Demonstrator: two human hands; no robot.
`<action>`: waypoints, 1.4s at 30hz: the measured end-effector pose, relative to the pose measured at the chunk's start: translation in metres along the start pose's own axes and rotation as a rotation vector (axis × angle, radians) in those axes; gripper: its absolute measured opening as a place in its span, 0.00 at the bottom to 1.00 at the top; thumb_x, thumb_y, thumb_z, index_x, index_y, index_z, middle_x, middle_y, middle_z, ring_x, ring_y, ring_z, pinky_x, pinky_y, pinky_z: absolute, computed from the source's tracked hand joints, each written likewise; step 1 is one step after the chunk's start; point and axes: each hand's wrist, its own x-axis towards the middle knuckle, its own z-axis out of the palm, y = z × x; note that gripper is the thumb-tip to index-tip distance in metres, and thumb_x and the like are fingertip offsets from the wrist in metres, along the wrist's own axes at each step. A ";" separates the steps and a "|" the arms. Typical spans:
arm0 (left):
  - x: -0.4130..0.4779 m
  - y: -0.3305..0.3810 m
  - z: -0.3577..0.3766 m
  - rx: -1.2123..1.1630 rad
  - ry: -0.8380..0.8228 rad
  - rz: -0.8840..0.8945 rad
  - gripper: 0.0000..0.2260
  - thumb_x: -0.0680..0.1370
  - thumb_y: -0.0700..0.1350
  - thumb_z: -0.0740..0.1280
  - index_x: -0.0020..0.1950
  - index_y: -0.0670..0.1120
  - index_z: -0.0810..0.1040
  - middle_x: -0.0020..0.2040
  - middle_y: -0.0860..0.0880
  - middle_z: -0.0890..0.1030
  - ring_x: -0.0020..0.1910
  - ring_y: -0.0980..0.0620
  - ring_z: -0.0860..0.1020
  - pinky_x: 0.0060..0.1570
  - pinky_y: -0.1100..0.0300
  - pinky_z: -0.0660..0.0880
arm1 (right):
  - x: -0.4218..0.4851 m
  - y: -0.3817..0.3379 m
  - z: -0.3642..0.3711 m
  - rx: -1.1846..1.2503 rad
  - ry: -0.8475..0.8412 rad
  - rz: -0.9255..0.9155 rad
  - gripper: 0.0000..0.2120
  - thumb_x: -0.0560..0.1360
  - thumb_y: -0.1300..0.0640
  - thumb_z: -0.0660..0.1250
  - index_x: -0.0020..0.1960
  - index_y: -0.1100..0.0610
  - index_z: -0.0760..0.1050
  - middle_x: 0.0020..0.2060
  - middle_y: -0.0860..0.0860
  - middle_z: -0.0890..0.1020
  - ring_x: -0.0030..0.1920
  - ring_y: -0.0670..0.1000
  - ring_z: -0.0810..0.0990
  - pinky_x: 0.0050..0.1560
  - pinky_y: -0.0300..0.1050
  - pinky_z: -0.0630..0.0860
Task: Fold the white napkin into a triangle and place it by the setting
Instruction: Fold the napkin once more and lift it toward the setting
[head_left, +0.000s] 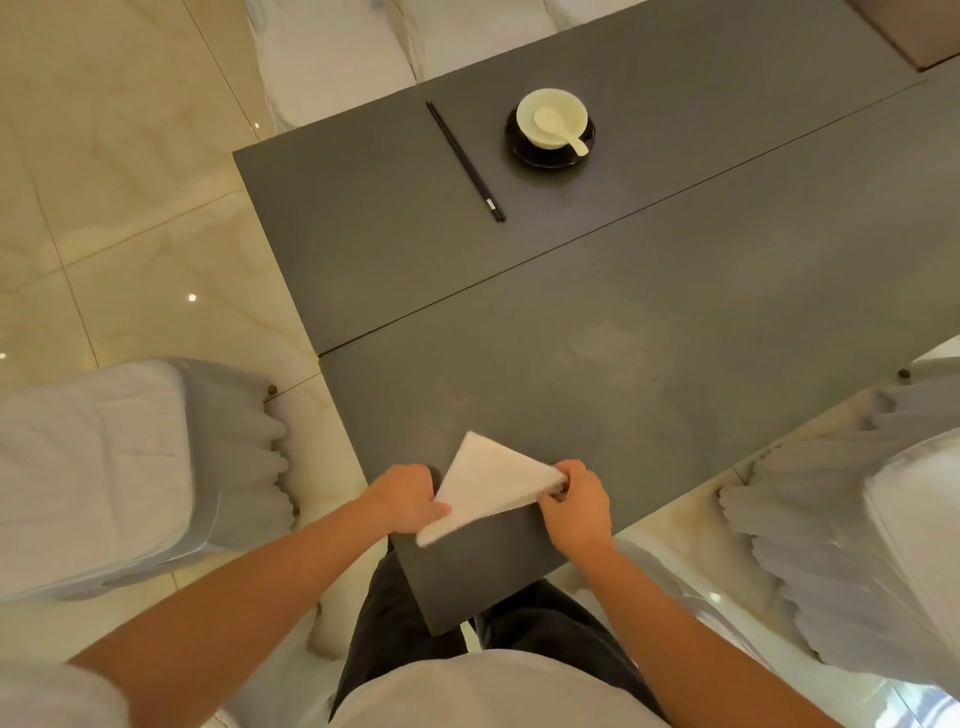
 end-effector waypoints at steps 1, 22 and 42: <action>-0.003 0.005 -0.002 -0.072 -0.184 -0.019 0.13 0.79 0.56 0.64 0.50 0.46 0.77 0.48 0.47 0.83 0.45 0.48 0.82 0.48 0.57 0.79 | 0.003 -0.003 -0.004 0.113 0.036 0.024 0.15 0.76 0.65 0.65 0.61 0.55 0.71 0.60 0.54 0.77 0.50 0.50 0.77 0.55 0.45 0.74; 0.012 0.062 0.025 -0.386 0.232 0.000 0.15 0.69 0.52 0.75 0.43 0.44 0.73 0.43 0.47 0.78 0.40 0.50 0.76 0.35 0.58 0.71 | -0.046 0.024 0.027 -0.078 -0.250 0.162 0.12 0.72 0.54 0.73 0.49 0.53 0.71 0.45 0.49 0.77 0.48 0.50 0.78 0.50 0.42 0.78; -0.007 0.009 -0.136 -1.481 -0.181 0.275 0.11 0.77 0.48 0.67 0.58 0.46 0.80 0.56 0.44 0.82 0.55 0.47 0.80 0.55 0.50 0.78 | 0.023 -0.092 -0.070 0.721 -0.402 0.000 0.09 0.75 0.66 0.67 0.52 0.58 0.82 0.39 0.54 0.78 0.32 0.49 0.70 0.31 0.43 0.68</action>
